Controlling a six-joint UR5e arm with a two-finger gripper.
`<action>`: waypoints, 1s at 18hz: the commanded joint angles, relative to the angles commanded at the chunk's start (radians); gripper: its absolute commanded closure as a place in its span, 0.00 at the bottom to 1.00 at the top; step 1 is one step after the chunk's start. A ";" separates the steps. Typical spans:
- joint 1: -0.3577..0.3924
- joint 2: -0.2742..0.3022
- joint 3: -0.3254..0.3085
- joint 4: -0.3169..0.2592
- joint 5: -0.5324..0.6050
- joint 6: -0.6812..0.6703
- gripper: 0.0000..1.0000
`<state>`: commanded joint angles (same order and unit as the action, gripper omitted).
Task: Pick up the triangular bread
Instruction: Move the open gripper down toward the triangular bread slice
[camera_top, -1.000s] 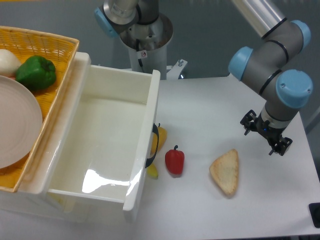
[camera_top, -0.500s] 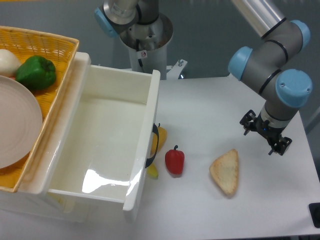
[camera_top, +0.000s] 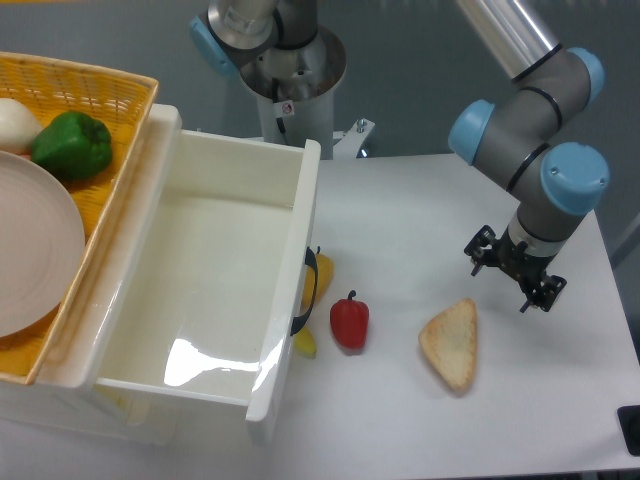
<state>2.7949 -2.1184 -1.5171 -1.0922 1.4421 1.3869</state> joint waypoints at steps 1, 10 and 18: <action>0.000 -0.003 -0.005 -0.002 -0.006 -0.008 0.00; -0.011 -0.032 -0.034 0.000 -0.011 -0.071 0.00; -0.037 -0.058 -0.020 0.020 -0.011 -0.072 0.19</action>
<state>2.7581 -2.1767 -1.5370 -1.0723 1.4312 1.3146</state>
